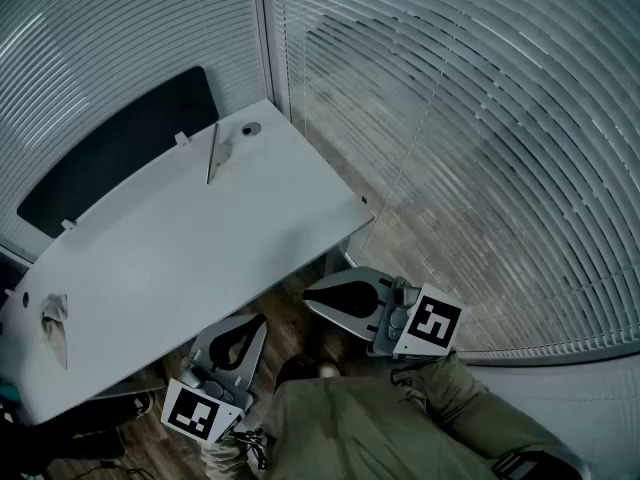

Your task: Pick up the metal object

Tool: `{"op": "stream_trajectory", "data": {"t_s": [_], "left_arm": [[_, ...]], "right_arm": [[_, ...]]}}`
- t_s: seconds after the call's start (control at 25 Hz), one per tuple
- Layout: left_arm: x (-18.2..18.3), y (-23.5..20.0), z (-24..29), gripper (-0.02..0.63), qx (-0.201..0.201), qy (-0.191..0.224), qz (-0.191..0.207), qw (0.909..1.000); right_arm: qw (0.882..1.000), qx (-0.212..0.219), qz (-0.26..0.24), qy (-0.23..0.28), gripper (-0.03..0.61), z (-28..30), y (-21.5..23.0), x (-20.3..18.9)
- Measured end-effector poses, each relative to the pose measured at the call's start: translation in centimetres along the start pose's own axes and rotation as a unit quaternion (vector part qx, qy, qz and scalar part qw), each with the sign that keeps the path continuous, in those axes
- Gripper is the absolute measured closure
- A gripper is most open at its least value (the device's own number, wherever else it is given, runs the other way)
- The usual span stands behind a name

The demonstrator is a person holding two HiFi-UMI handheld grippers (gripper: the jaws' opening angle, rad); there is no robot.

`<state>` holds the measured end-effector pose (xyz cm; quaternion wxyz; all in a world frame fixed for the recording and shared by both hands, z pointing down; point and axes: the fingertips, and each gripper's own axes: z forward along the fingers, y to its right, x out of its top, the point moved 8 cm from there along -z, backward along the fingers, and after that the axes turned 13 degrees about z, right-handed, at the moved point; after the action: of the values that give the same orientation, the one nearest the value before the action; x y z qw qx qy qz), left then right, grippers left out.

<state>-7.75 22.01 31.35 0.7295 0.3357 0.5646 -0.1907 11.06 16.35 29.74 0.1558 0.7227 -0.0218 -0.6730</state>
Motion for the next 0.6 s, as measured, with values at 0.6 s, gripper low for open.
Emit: {"op": "stream_trajectory", "data": {"t_s": [0.6], "left_arm": [[-4.0, -9.8, 4.4, 0.607, -0.007, 0.012, -0.016, 0.9998]], "right_arm": [[1.000, -0.022, 0.003, -0.016, 0.575, 5.9, 9.1, 0.2]]}}
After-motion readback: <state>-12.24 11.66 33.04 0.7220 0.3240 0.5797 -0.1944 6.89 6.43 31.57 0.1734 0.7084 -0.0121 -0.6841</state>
